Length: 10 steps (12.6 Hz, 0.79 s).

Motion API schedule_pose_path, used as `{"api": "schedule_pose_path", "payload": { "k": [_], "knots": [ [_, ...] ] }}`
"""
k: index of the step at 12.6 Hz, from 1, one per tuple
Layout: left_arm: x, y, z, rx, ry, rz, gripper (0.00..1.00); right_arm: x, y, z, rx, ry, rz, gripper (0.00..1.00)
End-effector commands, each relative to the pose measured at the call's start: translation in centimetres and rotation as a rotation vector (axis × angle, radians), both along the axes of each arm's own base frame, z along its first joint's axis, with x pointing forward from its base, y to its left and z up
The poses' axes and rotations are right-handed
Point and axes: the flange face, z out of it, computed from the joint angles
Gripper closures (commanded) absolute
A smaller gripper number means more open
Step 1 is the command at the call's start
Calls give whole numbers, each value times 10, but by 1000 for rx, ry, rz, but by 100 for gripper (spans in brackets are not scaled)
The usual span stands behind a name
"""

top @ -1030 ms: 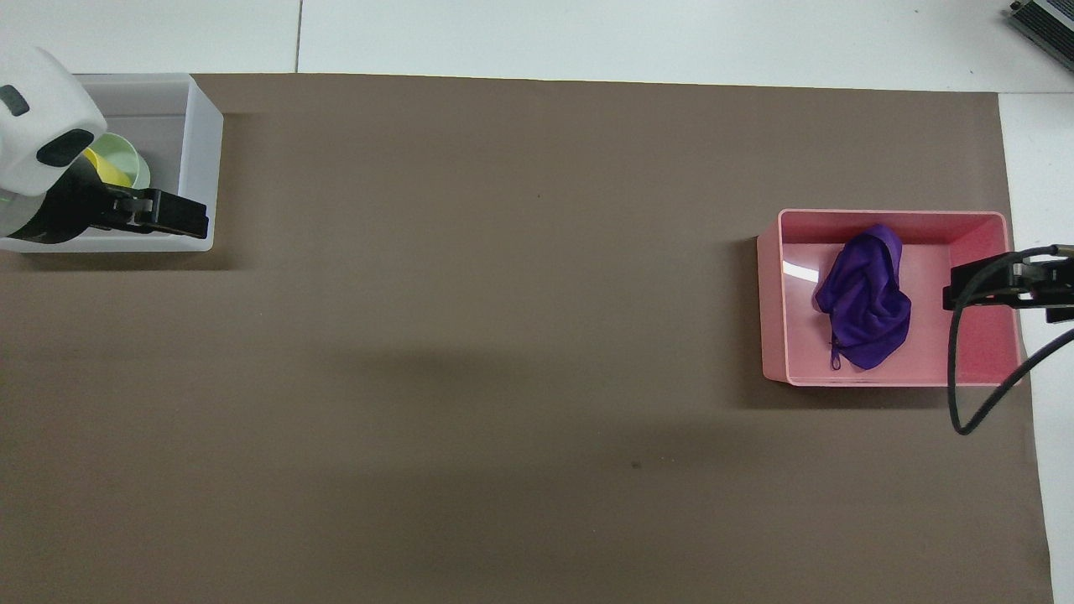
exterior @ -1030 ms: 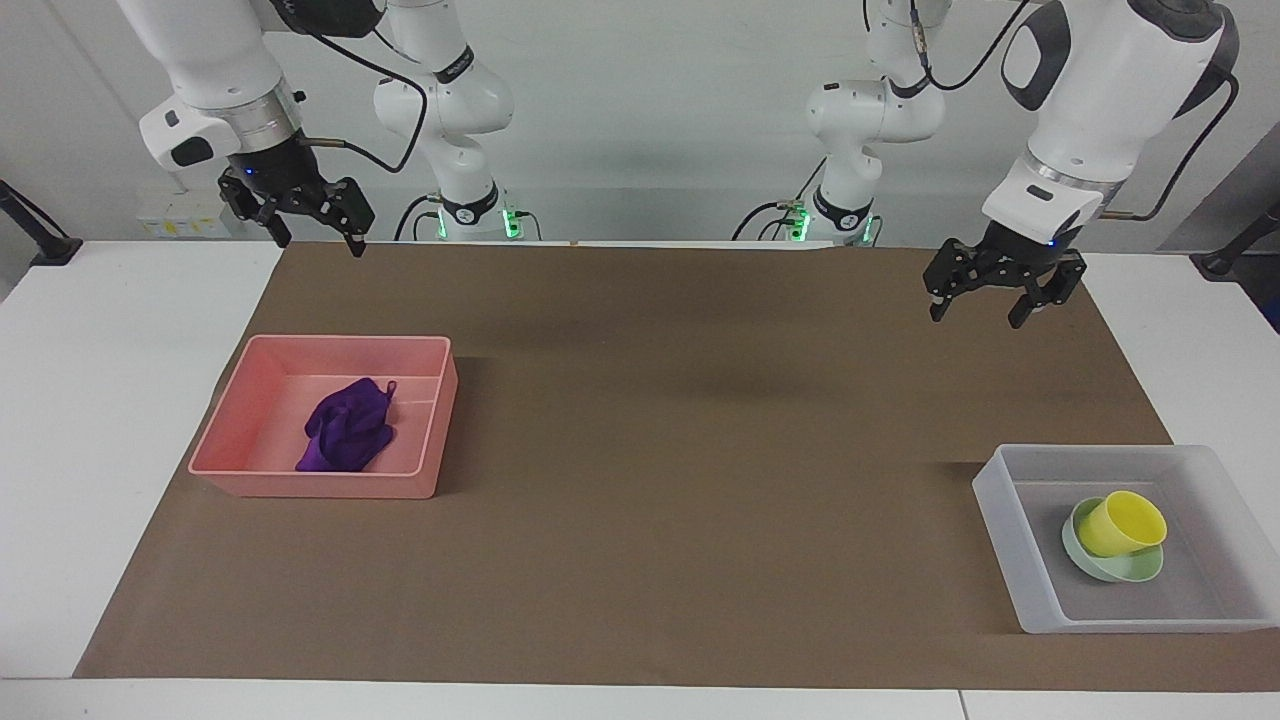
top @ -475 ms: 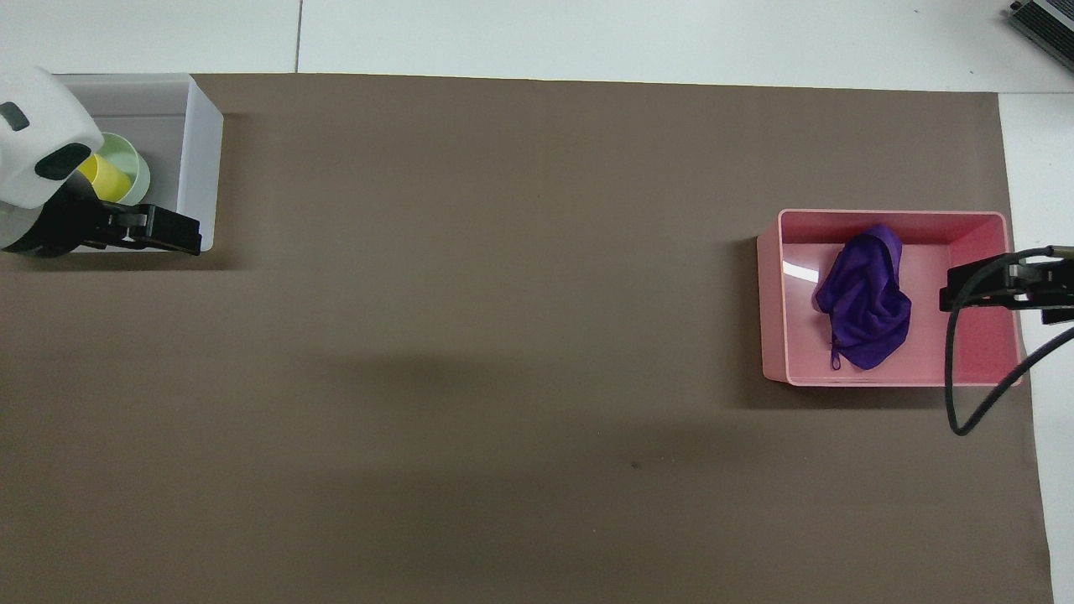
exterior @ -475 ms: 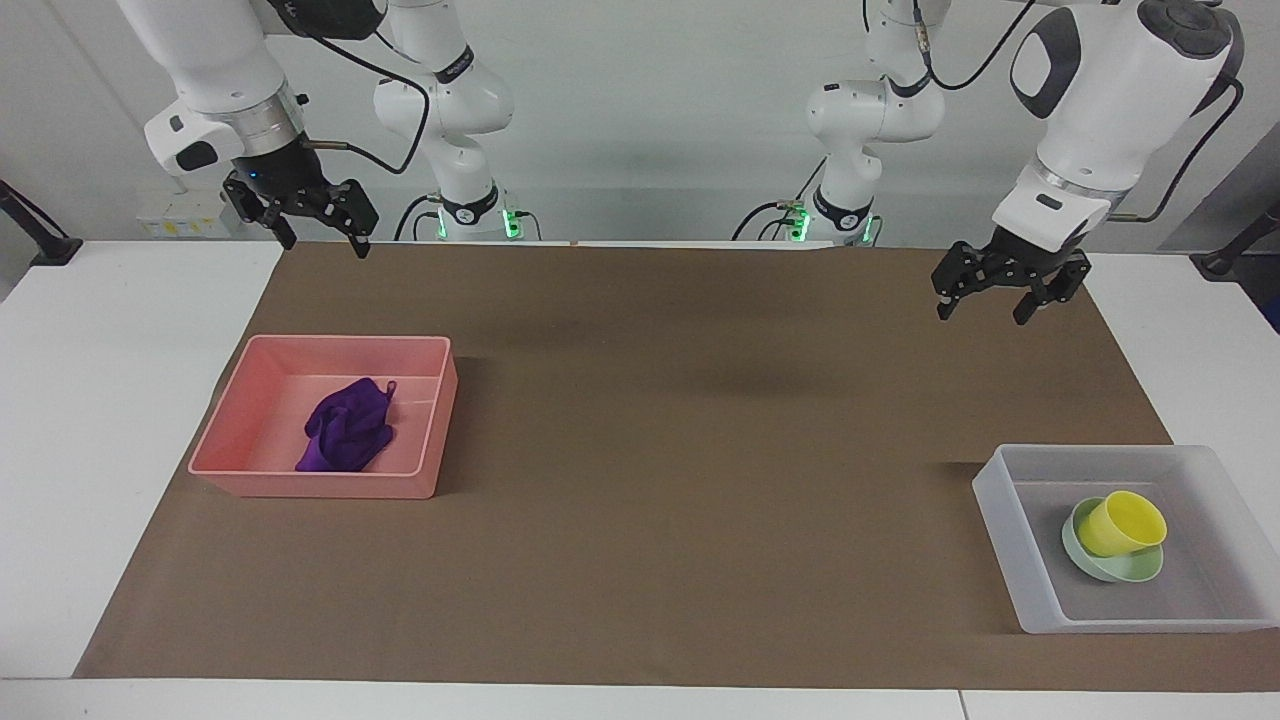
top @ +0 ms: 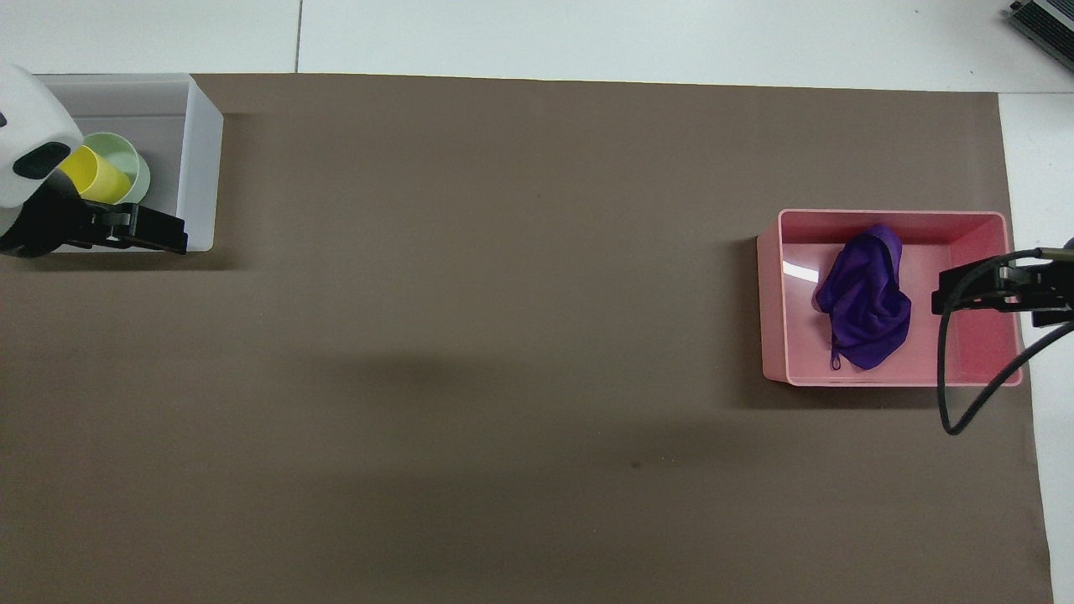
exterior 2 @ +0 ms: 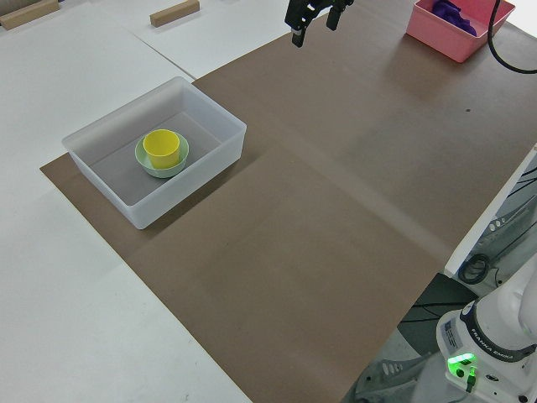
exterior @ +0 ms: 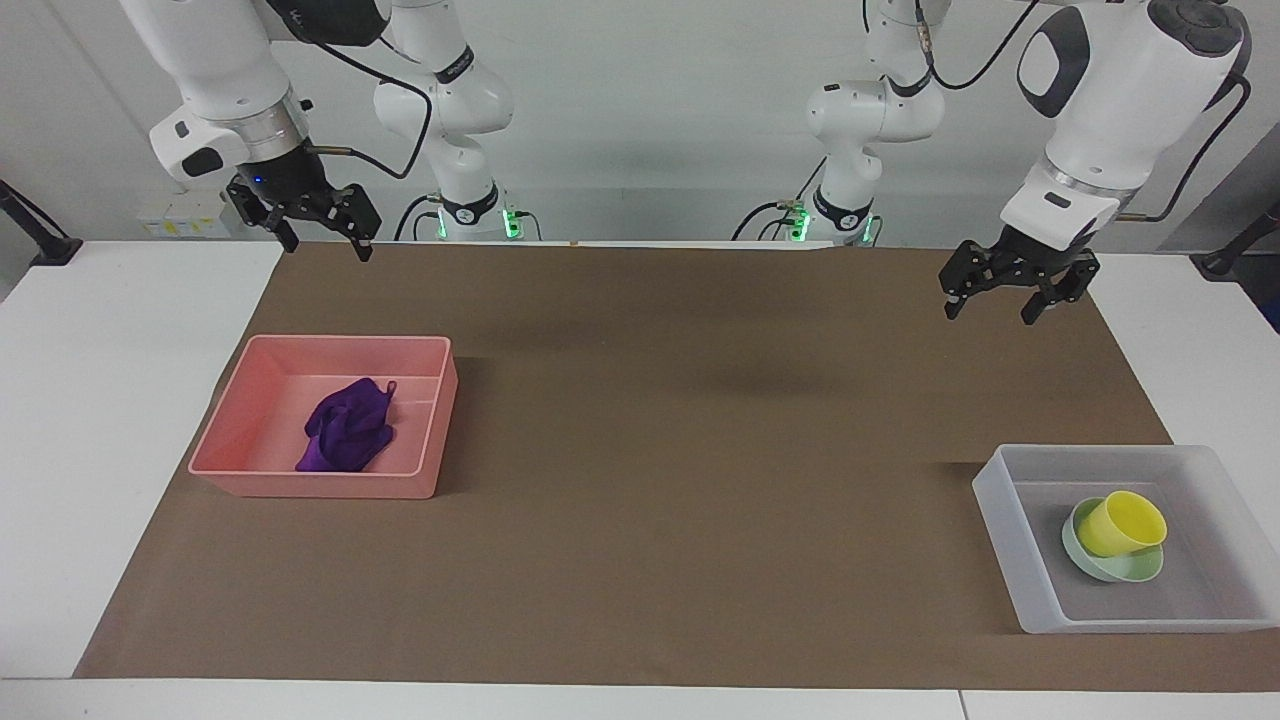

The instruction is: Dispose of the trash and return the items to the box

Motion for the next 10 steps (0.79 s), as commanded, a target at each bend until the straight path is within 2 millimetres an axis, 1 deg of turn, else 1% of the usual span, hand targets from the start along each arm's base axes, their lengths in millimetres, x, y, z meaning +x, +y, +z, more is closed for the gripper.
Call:
{"api": "schedule_pose_path", "payload": {
  "k": [1,3,6,8,10],
  "knots": [
    [-9,7,4,29,0,-12,0,0,1,-1,-14,-19,4,0],
    [-12,9,6,38,4,-10,0,-1,1,0,-14,-19,3,0],
    [-13,10,6,37,4,0,0,-1,0,-1,-14,-14,1,0],
    [-12,16,6,36,6,11,0,0,0,-1,-12,-20,0,0],
    [-12,16,5,36,7,11,0,0,1,-2,-5,-19,-5,0]
  ]
}}
